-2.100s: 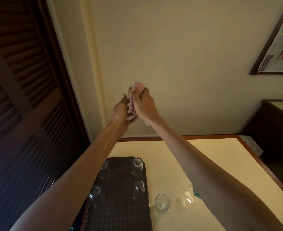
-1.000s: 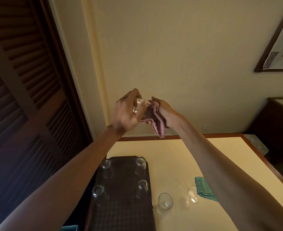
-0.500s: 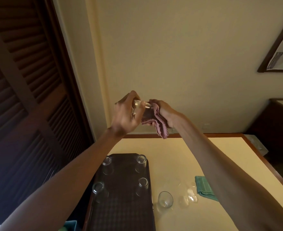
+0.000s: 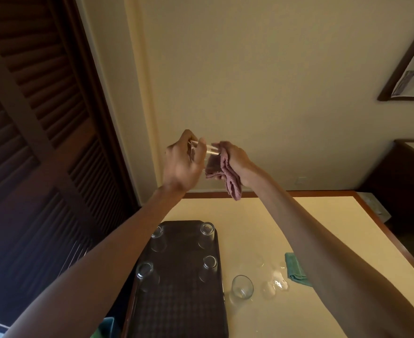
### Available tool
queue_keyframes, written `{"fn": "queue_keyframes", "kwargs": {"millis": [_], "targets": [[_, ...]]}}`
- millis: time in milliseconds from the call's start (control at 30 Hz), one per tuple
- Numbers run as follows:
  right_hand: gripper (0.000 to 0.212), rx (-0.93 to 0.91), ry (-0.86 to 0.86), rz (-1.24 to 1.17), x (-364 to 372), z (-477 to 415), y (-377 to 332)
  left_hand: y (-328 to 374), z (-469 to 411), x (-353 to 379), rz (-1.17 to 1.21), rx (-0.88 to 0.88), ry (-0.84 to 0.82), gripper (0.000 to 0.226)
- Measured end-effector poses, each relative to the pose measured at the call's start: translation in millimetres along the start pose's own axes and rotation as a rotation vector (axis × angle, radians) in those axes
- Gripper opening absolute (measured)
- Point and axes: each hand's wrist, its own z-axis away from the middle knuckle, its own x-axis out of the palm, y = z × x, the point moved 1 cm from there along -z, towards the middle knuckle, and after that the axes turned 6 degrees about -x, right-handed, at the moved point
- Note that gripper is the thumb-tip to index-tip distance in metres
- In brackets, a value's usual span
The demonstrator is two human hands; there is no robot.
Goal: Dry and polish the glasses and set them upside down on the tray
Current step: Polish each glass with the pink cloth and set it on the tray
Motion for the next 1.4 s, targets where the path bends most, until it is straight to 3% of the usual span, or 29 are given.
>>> {"fn": "queue_keyframes", "kwargs": {"millis": [67, 133, 200, 267, 333, 433, 500, 567, 633, 733, 867, 1033, 1100, 1300, 1400], "targets": [[0.044, 0.141, -0.136, 0.077, -7, 4, -5, -1, 3, -6, -0.069, 0.223, -0.028, 0.031], [0.048, 0.229, -0.24, 0.099, -12, 7, -3, -3, 7, -10, -0.093, 0.313, -0.058, 0.033], [0.049, 0.223, -0.23, 0.116, -13, 7, 0, -5, 11, -10, -0.088, 0.304, -0.056, 0.036], [0.047, 0.126, -0.1, 0.12, -9, 2, 5, -7, 13, -7, -0.075, 0.212, -0.03, 0.037], [0.042, -0.018, 0.024, 0.083, -1, 0, 12, -4, 17, -1, -0.044, 0.025, 0.008, 0.032], [0.057, -0.203, 0.046, 0.1, 6, 2, 22, 4, 19, 6, 0.147, -0.489, -0.001, 0.036], [0.063, -0.206, 0.021, 0.055, 1, 5, 29, 5, 23, 4, 0.36, -0.868, -0.044, 0.042], [0.053, -0.097, 0.024, -0.056, -8, 4, 36, 3, 28, -3, 0.623, -1.156, -0.085, 0.042], [0.037, 0.029, 0.02, -0.181, -15, 3, 48, 0, 38, -13, 0.889, -1.282, -0.093, 0.047], [0.035, 0.103, 0.007, -0.24, -18, 1, 67, -6, 59, -30, 1.068, -1.302, -0.142, 0.065], [0.038, 0.187, -0.093, -0.277, -4, 14, 92, -15, 97, -55, 0.987, -1.228, -0.204, 0.084], [0.04, 0.266, -0.138, -0.236, 23, 30, 132, -25, 158, -84, 0.801, -1.229, -0.218, 0.049], [0.043, 0.32, -0.13, -0.261, 33, 41, 152, -38, 186, -97, 0.618, -1.187, -0.159, 0.044], [0.037, 0.372, -0.192, -0.13, 60, 66, 204, -56, 274, -113, -0.022, -1.099, -0.049, 0.069], [0.032, 0.39, -0.226, -0.091, 74, 80, 224, -67, 315, -111, -0.195, -1.115, -0.037, 0.069]]}}
